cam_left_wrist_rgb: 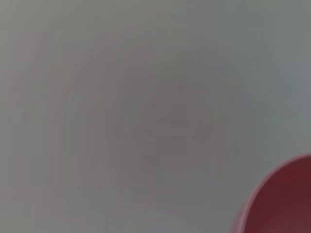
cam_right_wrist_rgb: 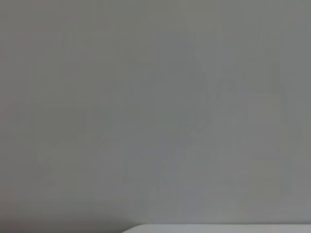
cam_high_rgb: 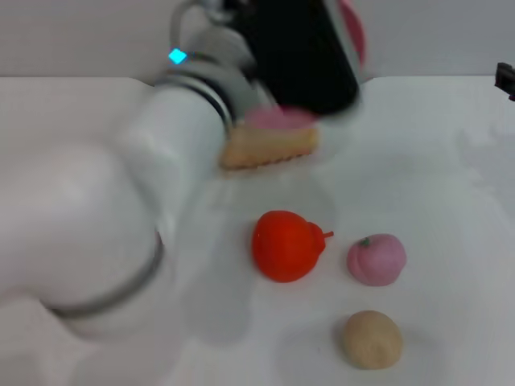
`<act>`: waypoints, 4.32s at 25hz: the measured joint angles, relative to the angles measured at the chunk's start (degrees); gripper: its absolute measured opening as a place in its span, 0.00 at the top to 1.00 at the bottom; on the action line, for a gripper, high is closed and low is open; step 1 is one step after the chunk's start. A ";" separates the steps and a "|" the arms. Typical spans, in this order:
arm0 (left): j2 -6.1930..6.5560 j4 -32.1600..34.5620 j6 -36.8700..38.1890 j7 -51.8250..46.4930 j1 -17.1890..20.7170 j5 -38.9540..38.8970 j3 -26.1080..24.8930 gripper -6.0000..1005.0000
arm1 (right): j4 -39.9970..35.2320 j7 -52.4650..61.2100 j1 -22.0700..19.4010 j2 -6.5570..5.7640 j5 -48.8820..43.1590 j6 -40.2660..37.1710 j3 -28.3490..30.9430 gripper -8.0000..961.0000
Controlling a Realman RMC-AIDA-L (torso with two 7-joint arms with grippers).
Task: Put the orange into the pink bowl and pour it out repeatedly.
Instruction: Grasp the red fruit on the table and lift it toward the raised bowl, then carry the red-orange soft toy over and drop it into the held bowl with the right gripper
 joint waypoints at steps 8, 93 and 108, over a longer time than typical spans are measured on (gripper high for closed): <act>0.80 6.62 -18.12 5.91 -1.57 -37.71 -24.60 0.95 | 0.15 -3.58 2.42 -0.52 9.43 5.16 -2.21 0.46; 0.75 -0.95 -19.77 19.07 -3.81 -61.58 -30.72 0.95 | -9.60 -7.32 14.19 -0.24 18.44 17.81 -14.63 0.90; 0.98 -0.92 -17.56 21.62 -3.20 -60.28 -29.11 0.95 | -11.01 -6.46 13.15 -0.22 16.21 18.26 -11.69 0.57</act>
